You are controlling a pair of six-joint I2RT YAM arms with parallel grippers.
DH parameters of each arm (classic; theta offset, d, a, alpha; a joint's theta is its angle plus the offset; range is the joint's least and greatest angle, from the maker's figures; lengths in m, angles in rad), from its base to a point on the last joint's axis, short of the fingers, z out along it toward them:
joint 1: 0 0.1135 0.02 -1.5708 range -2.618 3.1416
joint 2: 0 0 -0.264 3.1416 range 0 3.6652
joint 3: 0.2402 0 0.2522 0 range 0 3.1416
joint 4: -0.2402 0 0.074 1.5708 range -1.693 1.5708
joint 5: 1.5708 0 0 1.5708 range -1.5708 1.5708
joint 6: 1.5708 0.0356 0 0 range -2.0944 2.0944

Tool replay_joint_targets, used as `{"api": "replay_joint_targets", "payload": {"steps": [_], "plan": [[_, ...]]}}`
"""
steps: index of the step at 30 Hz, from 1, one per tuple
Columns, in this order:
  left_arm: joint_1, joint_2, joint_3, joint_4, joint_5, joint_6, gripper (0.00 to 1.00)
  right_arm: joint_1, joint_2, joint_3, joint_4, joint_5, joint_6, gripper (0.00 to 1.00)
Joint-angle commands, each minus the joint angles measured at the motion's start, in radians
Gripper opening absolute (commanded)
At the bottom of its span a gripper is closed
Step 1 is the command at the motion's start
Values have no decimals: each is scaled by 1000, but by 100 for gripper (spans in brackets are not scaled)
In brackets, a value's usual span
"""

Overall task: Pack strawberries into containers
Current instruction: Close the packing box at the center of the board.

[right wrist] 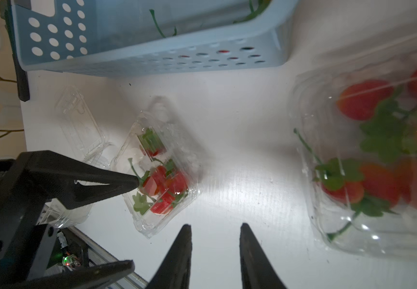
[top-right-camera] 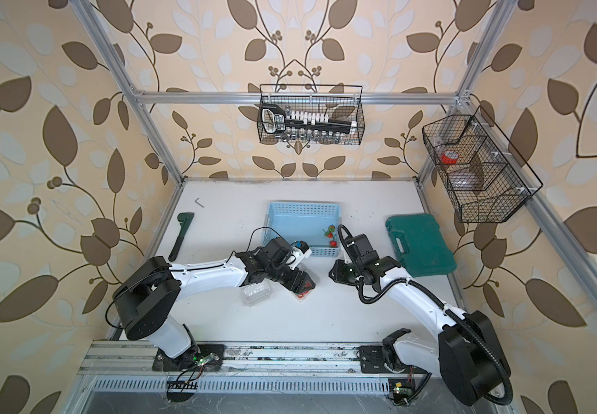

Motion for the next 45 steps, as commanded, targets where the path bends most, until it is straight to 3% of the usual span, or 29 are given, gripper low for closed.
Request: {"api": "replay_joint_targets", "payload": {"steps": [1, 11, 35, 45], "plan": [[-11, 0, 18, -18, -26, 34, 69, -1, 51, 41, 65, -78, -26, 33], [-10, 9, 18, -19, -26, 42, 69, 22, 172, 12, 227, -167, 18, 37], [-10, -7, -12, -4, -34, 37, 68, 74, 244, -48, 243, -106, 7, 38], [-9, -12, -24, 3, -37, 35, 68, 75, 254, -69, 272, -110, 22, 31]]}}
